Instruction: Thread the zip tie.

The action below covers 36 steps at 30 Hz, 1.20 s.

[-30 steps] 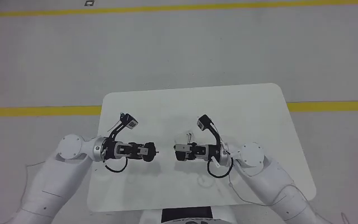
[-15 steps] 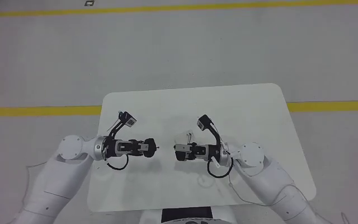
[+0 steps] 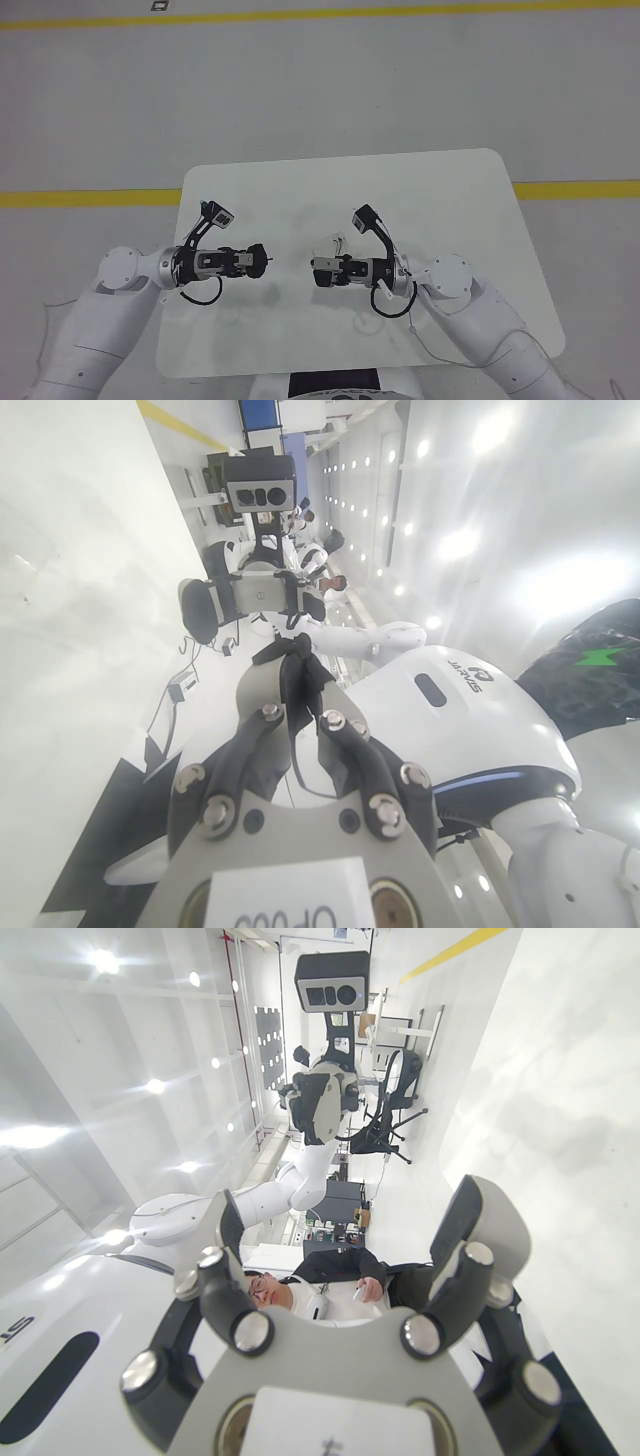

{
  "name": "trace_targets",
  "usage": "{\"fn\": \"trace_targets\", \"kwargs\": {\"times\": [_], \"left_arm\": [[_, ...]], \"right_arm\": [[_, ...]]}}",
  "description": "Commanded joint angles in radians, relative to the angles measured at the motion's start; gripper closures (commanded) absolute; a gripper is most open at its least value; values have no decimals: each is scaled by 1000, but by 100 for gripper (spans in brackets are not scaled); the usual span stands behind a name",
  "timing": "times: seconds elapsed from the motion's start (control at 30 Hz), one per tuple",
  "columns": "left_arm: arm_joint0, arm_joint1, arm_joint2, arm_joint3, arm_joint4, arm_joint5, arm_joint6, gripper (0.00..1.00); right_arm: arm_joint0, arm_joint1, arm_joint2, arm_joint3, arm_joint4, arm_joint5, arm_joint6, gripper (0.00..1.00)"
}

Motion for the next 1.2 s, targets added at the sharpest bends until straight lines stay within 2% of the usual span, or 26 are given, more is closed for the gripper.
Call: {"fn": "trace_targets", "kwargs": {"times": [0.0, 0.4, 0.47, 0.57, 0.67, 0.77, 0.83, 0.93, 1.17], "left_arm": [[0, 0, 0, 0, 0, 0, 0, 100], [0, 0, 0, 0, 0, 0, 0, 100], [0, 0, 0, 0, 0, 0, 0, 100], [0, 0, 0, 0, 0, 0, 0, 100], [0, 0, 0, 0, 0, 0, 0, 100], [0, 0, 0, 0, 0, 0, 0, 100], [0, 0, 0, 0, 0, 0, 0, 100], [0, 0, 0, 0, 0, 0, 0, 100], [0, 0, 0, 0, 0, 0, 0, 100]], "right_arm": [[0, 0, 0, 0, 0, 0, 0, 0], [2, 1, 1, 1, -21, 9, -8, 0], [23, 7, -3, -20, -141, 93, -13, 0], [66, 13, -17, -65, -289, 258, 7, 0], [116, 15, -44, -99, -409, 381, 46, 0], [169, 12, -93, -123, -515, 476, 89, 0], [199, 8, -127, -129, -566, 516, 111, 0], [228, 0, -165, -118, -613, 518, 131, 0], [230, -1, -163, -116, -630, 518, 116, 0]]}}
